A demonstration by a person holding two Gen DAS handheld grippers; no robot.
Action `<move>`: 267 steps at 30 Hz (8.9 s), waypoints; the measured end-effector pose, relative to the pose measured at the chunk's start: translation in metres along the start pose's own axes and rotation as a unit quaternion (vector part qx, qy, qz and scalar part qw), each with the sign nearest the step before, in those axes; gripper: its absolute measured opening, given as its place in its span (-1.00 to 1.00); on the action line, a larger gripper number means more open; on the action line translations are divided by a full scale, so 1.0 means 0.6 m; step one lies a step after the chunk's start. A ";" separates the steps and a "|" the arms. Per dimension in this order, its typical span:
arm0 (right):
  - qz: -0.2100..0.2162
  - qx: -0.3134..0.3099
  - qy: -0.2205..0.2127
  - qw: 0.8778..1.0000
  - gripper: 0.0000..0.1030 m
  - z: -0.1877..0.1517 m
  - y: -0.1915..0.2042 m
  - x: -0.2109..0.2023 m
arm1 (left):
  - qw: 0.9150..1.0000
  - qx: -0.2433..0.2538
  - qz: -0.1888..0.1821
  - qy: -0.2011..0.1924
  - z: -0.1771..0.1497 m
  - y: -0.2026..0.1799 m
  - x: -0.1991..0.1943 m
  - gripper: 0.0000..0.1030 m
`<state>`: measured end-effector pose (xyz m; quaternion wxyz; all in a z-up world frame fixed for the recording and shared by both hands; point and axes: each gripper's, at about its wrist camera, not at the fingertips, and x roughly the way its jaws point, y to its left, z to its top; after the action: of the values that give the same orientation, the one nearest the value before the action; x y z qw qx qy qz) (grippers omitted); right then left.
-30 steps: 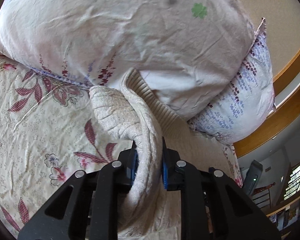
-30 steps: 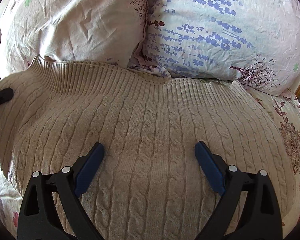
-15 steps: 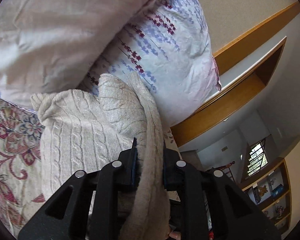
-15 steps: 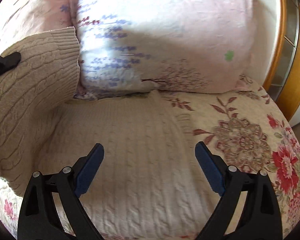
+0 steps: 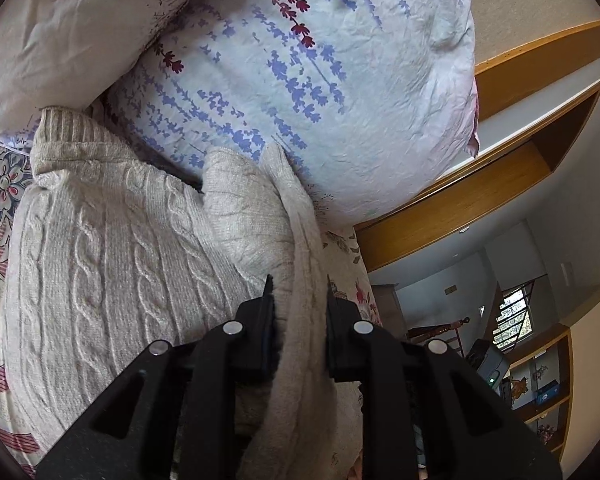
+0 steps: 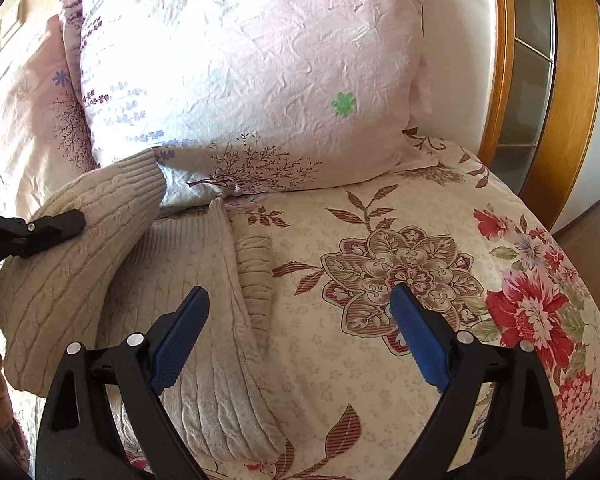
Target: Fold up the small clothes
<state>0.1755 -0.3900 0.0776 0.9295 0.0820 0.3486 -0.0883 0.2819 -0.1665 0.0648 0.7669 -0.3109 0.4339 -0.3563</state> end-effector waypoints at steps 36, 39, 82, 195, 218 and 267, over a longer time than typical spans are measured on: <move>0.188 0.043 0.114 0.974 -0.36 0.060 0.062 0.096 | 0.905 0.308 0.294 -0.008 -0.098 -0.024 -0.105 0.87; 0.184 0.020 0.114 0.976 -0.79 0.060 0.075 0.103 | 0.904 0.310 0.295 -0.004 -0.099 -0.025 -0.101 0.87; 0.243 0.186 0.095 0.947 -0.68 0.011 -0.068 0.058 | 0.894 0.345 0.284 0.036 -0.130 0.010 -0.105 0.89; -0.032 -0.142 -0.003 0.989 0.75 0.006 0.094 -0.062 | 0.928 0.202 0.308 -0.053 -0.036 0.029 -0.086 0.93; 0.253 0.161 0.155 0.941 0.45 0.022 -0.056 0.101 | 0.987 0.056 0.146 0.044 0.014 0.120 -0.038 0.74; 0.415 0.183 0.222 0.863 -0.41 -0.018 0.094 0.128 | 0.988 0.062 0.144 0.003 -0.024 0.145 -0.179 -0.24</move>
<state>0.2380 -0.3414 0.0236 0.7467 0.4049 0.4569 0.2641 0.2534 -0.0331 0.0381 0.8269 -0.1961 0.4530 -0.2694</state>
